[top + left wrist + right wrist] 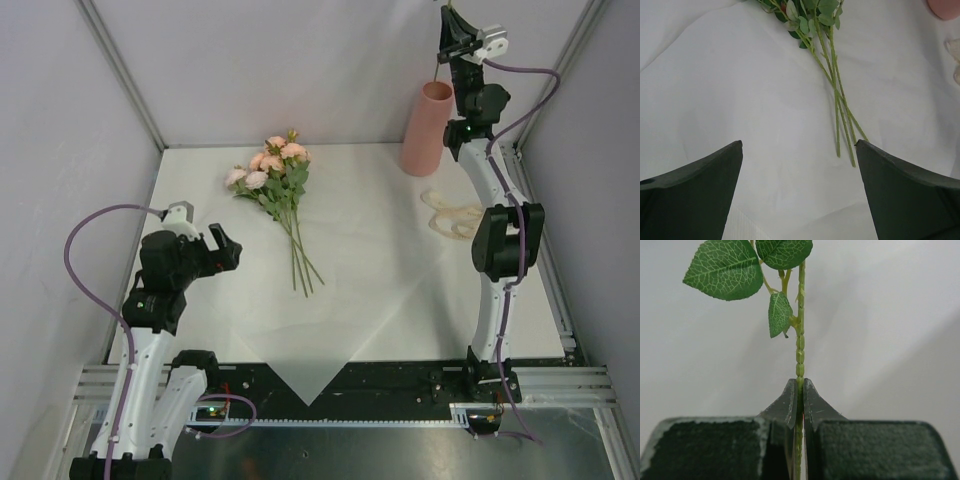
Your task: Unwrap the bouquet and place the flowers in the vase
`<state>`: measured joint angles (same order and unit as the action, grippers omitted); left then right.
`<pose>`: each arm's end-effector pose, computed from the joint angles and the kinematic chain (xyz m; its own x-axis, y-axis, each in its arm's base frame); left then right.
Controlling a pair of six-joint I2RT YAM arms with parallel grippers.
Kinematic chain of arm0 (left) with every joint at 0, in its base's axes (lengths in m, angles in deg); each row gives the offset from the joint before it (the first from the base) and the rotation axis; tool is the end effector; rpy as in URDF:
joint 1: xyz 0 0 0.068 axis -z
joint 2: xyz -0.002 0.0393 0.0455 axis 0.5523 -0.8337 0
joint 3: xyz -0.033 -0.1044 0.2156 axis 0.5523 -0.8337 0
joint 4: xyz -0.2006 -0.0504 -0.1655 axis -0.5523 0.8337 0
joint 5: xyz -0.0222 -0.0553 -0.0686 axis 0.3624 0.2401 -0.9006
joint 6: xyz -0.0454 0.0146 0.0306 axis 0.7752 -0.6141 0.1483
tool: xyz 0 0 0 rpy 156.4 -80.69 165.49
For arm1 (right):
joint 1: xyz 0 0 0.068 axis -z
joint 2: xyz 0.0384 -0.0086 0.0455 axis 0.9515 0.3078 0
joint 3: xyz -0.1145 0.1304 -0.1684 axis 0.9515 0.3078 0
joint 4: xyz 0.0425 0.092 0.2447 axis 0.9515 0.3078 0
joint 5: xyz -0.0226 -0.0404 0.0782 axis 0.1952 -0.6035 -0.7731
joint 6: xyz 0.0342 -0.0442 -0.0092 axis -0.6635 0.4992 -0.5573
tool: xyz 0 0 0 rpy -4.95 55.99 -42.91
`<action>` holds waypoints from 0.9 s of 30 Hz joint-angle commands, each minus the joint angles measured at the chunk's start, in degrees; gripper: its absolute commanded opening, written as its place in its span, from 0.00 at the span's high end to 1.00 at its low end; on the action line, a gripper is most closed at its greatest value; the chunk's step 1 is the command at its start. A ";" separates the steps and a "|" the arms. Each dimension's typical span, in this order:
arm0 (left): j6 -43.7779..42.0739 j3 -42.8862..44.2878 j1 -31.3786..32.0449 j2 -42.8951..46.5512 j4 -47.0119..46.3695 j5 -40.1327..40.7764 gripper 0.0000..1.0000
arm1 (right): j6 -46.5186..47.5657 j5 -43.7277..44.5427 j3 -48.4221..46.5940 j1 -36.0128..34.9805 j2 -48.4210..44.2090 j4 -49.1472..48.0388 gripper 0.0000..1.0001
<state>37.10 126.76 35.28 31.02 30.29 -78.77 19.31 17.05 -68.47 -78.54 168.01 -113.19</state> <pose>0.1799 -0.0115 0.2829 -0.4782 -0.2653 -0.8372 0.0313 0.9475 -0.3182 0.4585 0.0598 0.4343 0.7985 0.0692 -0.5980 -0.2123 0.9619 -0.1721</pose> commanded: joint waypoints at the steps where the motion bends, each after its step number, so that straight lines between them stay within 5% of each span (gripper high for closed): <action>1: -0.69 0.04 -0.29 -0.42 -1.67 -0.24 0.00 | 1.20 0.21 -11.97 1.74 5.65 2.69 1.00; 13: -0.92 0.18 -0.62 -2.25 -1.67 -1.31 0.00 | -0.04 3.47 -22.44 3.53 19.08 8.64 1.00; 21: -0.76 0.14 -0.70 -2.51 -1.65 -0.73 0.00 | -0.61 5.73 -8.52 3.69 15.44 3.86 0.98; 27: -0.72 0.18 -0.70 -2.57 -1.67 -1.25 0.00 | -0.48 6.23 1.27 3.76 8.33 4.22 0.78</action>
<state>37.08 126.76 34.93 28.27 30.16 -79.29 18.74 21.90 -70.02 -74.84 185.32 -106.74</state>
